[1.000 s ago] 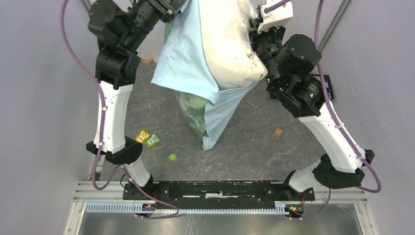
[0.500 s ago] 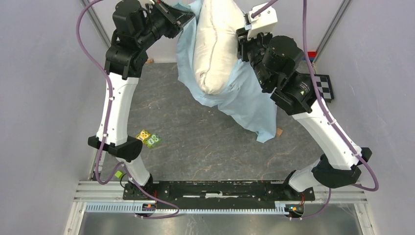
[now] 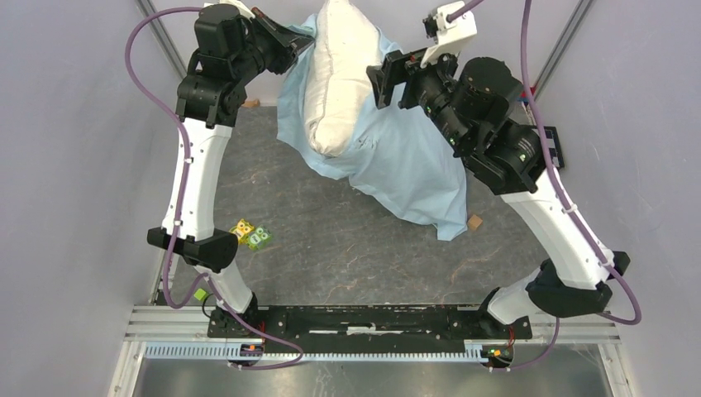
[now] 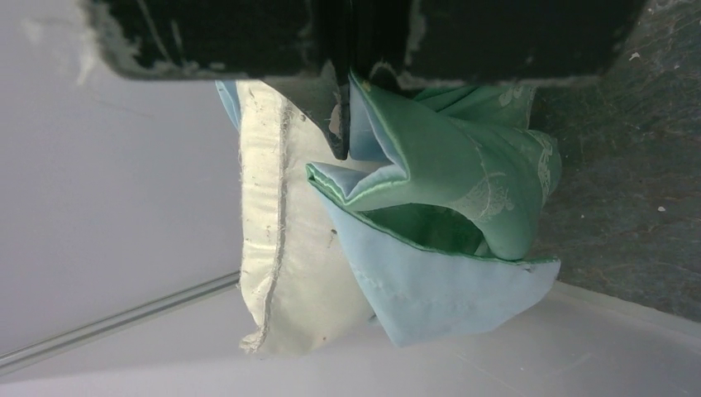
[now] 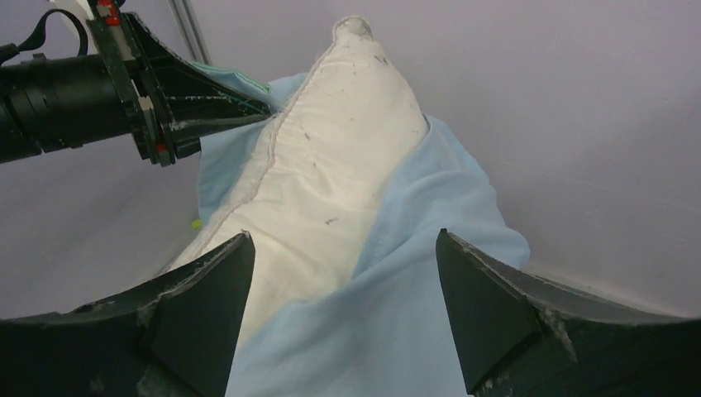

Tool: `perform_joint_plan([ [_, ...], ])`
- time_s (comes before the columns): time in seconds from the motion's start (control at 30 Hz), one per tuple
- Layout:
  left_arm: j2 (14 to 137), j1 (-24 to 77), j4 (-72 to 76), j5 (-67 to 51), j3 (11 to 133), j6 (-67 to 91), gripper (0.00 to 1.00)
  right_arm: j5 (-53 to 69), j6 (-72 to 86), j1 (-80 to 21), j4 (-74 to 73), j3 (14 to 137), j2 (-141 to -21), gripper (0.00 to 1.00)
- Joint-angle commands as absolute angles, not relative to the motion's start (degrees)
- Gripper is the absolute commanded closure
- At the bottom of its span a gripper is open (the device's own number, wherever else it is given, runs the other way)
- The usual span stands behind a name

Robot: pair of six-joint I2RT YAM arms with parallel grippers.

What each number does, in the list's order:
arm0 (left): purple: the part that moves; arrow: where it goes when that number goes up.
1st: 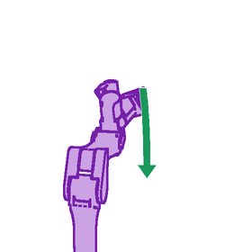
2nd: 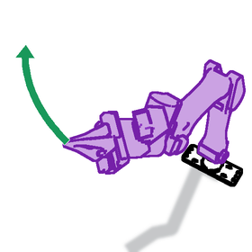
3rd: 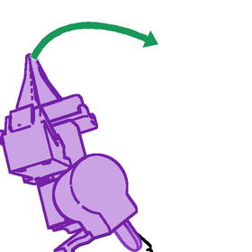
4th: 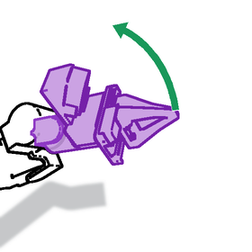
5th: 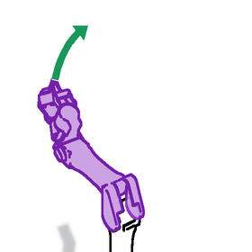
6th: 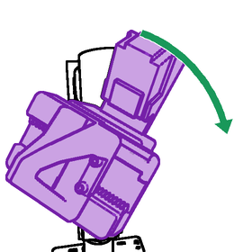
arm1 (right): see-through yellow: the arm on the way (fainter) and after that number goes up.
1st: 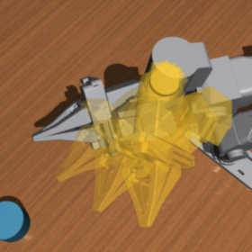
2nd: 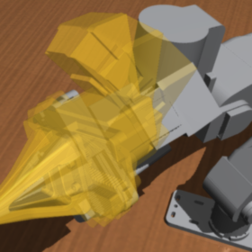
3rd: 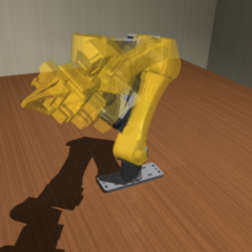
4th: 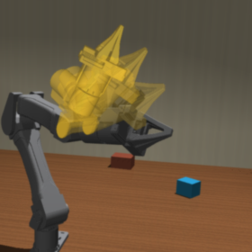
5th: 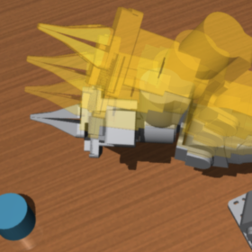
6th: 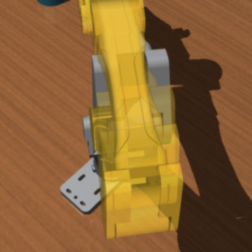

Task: Put the pillow into the pillowcase

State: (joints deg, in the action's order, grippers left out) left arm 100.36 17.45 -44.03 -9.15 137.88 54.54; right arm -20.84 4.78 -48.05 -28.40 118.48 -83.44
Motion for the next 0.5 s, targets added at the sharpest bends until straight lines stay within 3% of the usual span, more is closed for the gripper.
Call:
perform_joint_plan([
  [0.0, 97.8, 17.7, -37.3, -10.3, 139.0, 52.9, 0.98, -23.6, 5.9, -48.1, -29.1, 124.5, -88.9, 0.12],
  [0.13, 97.2, 17.7, -37.3, -10.0, 138.9, 52.4, 0.97, -28.0, 7.8, -47.7, -33.1, 129.2, -94.2, 0.13],
  [0.27, 96.7, 17.7, -37.6, -10.2, 138.4, 51.7, 0.97, -35.1, 7.3, -47.2, -29.4, 119.0, -89.4, 0.12],
  [0.37, 96.4, 17.6, -38.1, -9.9, 138.0, 51.2, 0.97, -34.7, 8.2, -46.8, -30.0, 118.1, -88.5, 0.22],
  [0.47, 96.3, 17.6, -38.1, -10.1, 138.0, 51.2, 0.97, -33.4, 8.9, -46.7, -29.1, 116.4, -87.0, 0.23],
])
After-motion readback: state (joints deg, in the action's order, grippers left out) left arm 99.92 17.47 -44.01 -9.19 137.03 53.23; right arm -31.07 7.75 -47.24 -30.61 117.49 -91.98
